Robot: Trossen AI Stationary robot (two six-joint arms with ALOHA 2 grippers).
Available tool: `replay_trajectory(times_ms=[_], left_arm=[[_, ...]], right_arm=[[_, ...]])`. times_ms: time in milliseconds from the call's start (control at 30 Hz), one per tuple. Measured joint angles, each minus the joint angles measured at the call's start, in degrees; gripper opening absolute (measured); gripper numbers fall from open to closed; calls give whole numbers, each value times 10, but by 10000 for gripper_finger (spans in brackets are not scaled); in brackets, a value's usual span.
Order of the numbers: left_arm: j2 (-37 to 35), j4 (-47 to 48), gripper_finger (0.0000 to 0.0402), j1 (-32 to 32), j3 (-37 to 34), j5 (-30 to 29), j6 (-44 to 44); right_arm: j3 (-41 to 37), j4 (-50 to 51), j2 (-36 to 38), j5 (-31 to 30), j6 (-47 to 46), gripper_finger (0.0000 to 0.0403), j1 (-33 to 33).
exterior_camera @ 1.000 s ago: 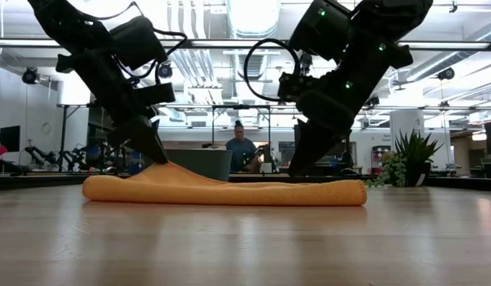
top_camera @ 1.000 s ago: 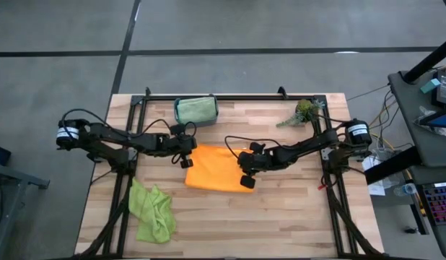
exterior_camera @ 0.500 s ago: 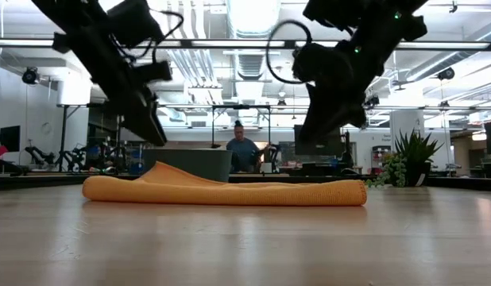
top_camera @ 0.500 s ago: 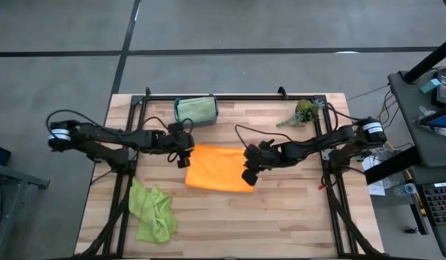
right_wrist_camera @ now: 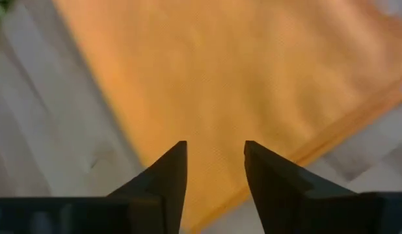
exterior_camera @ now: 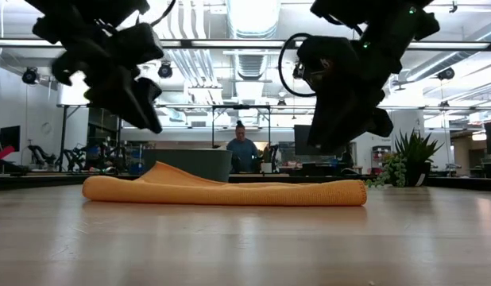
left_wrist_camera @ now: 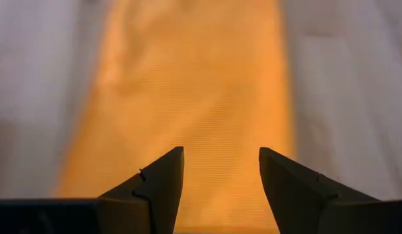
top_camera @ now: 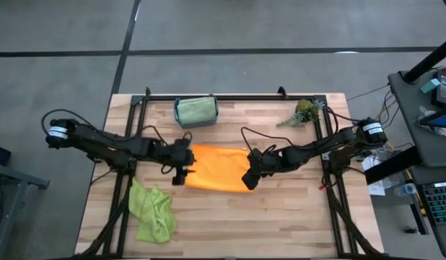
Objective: Fold microfiber towels
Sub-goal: Fold the orange microfiber towel
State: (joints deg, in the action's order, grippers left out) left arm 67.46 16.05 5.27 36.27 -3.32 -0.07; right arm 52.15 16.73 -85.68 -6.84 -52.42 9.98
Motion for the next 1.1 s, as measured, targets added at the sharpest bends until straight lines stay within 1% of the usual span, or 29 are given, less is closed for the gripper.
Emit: replay_trajectory(times_ms=[67,133,300,400,533,633,700,833,933,1100], left_arm=[[17,-1,185,23,0,9,-11],[38,-1,185,43,0,12,-21],[86,-25,179,70,0,12,-44],[114,-36,156,83,0,13,-56],[144,-36,108,97,0,12,-78],[169,-39,67,107,-1,13,-98],[187,-59,42,112,0,15,-101],[210,-123,6,113,1,42,-94],[211,-151,6,112,0,43,-72],[196,-145,12,111,1,41,-57]], right_arm=[[-4,-11,-6,2,-1,142,16],[-6,-26,-17,2,-1,132,32],[-6,-61,-62,-34,-1,84,69],[-6,-75,-87,-37,-1,50,84],[-6,-72,-107,-37,-5,15,104],[-6,-57,-108,-38,-5,10,118],[-5,-31,-105,-39,-7,9,124],[-3,61,-93,-40,-32,9,125],[-4,114,-81,-41,-36,9,121],[-8,143,-44,-31,-21,9,114]])
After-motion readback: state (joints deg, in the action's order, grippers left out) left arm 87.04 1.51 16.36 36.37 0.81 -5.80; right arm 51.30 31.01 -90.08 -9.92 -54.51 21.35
